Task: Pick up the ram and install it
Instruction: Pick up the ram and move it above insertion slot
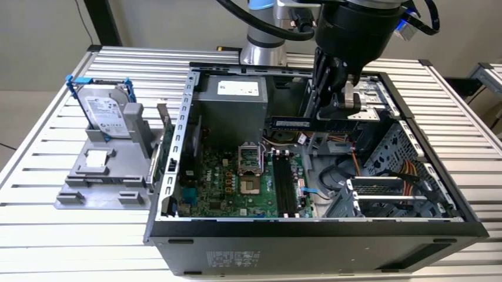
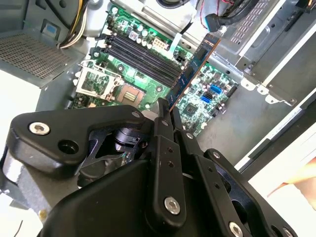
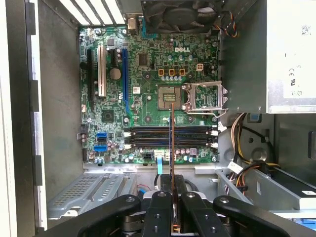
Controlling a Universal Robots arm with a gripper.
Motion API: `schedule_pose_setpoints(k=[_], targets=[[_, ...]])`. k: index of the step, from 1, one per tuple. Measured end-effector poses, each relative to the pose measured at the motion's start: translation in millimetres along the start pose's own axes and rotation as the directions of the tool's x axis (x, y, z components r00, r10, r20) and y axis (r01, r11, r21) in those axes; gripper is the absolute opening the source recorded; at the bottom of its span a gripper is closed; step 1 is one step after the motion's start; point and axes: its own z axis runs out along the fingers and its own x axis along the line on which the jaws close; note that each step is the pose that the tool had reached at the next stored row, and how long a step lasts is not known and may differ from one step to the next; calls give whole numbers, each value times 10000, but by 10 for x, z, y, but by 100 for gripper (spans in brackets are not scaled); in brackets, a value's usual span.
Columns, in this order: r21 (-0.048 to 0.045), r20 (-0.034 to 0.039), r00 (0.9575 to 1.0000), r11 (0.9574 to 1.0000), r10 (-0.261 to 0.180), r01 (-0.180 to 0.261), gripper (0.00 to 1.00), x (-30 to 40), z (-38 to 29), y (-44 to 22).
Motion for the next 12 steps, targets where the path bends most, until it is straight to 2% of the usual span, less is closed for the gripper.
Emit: schedule_pose_setpoints(k=[4,9,12], targets=[[0,-2,10000,10000,0,0,0,-13,-1,0],[1,-2,10000,10000,0,0,0,-94,-1,4],[0,-2,10000,10000,-2,2,0,-104,-1,4]])
